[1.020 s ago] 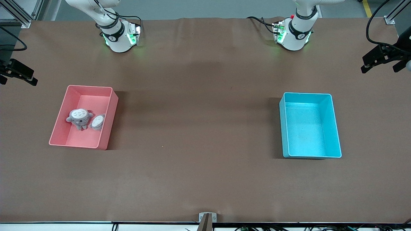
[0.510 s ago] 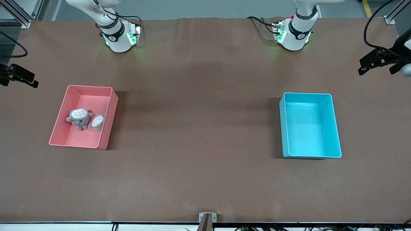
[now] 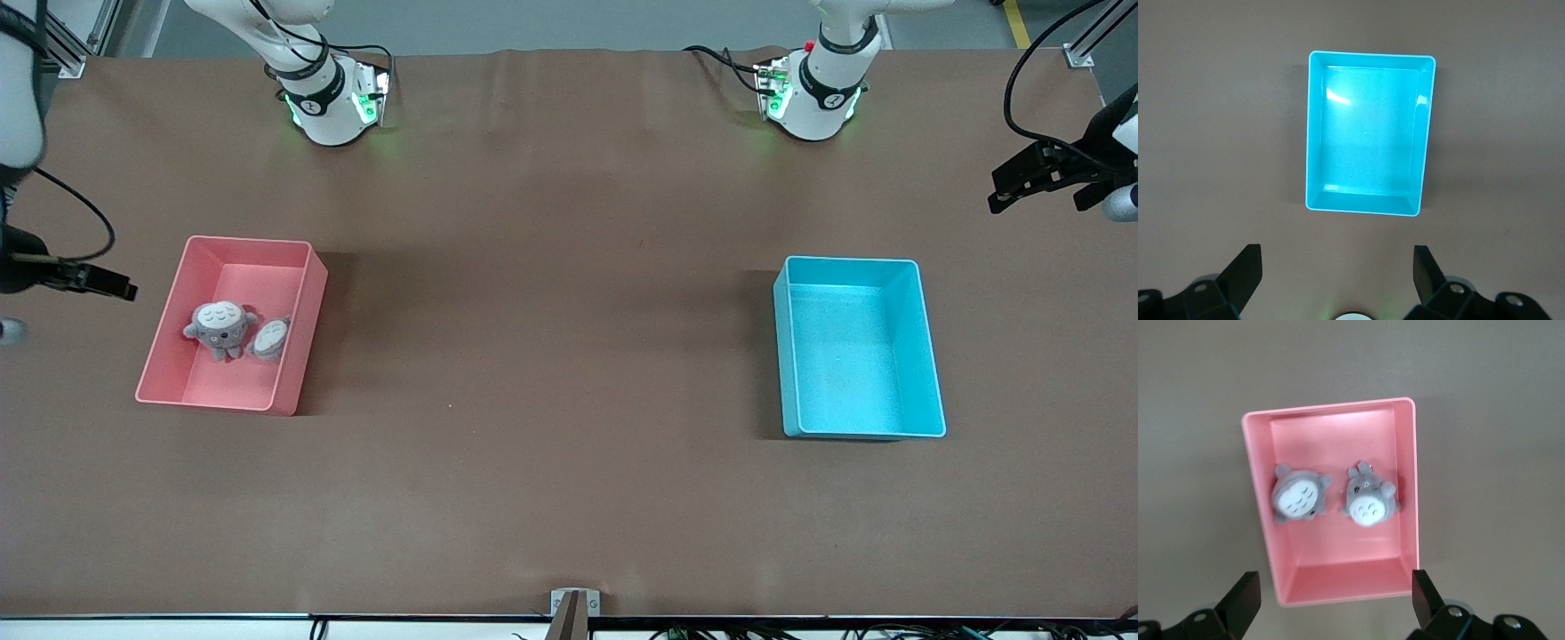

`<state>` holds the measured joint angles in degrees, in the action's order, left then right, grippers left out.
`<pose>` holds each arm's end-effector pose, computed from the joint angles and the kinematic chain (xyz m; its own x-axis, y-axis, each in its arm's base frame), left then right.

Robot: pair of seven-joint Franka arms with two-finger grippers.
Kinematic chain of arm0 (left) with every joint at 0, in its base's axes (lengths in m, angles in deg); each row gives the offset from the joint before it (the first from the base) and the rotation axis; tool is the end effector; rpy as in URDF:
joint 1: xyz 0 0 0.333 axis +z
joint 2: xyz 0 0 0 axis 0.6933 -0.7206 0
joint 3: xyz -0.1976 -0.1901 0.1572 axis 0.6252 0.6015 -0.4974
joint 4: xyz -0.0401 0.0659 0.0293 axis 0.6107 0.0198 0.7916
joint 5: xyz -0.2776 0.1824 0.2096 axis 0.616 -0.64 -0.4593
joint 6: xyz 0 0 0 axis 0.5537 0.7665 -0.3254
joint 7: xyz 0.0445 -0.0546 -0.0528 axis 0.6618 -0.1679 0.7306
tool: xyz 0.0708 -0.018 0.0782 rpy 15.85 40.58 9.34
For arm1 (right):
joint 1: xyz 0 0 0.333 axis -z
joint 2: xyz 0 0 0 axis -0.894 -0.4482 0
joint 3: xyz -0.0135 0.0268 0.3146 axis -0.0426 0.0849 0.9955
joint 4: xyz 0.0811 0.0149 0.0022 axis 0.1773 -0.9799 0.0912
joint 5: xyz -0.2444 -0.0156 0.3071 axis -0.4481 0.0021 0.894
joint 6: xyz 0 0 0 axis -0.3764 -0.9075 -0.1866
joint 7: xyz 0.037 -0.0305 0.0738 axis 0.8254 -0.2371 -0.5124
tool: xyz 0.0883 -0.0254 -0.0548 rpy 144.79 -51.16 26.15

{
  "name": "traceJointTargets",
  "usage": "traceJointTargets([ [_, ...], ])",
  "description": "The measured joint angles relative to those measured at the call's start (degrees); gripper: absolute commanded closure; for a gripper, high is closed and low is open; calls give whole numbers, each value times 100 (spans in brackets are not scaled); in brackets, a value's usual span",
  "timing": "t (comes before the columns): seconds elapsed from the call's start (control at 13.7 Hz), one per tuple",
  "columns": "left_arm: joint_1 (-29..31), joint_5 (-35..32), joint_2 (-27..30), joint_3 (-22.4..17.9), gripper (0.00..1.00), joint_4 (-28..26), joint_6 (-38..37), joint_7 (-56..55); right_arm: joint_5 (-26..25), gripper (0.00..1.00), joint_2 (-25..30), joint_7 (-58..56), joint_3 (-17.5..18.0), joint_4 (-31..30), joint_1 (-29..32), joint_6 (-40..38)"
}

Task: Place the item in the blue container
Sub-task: 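Grasp a grey toy with the right gripper while the left gripper nears the blue box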

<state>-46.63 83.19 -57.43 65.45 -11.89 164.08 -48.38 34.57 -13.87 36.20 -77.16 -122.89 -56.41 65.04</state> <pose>0.5293 -0.0188 0.6529 0.9997 0.0004 -0.0254 -0.0002 -0.9997 -0.0236 0.5825 -0.1083 0.4848 0.9791 -0.1536 -0.1330 -0.1502 -0.9880 0.0357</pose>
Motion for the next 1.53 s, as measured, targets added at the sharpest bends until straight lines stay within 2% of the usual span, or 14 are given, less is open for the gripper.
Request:
traceJointTargets([
  [0.29,-1,0,-34,0,0,4,12,0,-42,0,-56,-327,-6,-1266,295,1333],
  [0.44,-1,0,-104,0,0,6,32,0,-95,0,-183,-341,-1,-1561,308,1610],
  [0.66,-7,38,-252,2,0,6,181,0,-210,0,-558,-341,3,-1638,309,1835],
  [1.09,-26,90,-497,17,0,9,436,0,-297,0,-1342,-341,-3,-1821,353,2880],
  [1.24,-26,91,-555,17,0,10,486,0,-297,0,-1473,-341,-3,-1824,360,2907],
  [1.53,-76,92,-798,46,0,10,1000,3,-297,0,-1494,-341,-3,-1845,365,2413],
])
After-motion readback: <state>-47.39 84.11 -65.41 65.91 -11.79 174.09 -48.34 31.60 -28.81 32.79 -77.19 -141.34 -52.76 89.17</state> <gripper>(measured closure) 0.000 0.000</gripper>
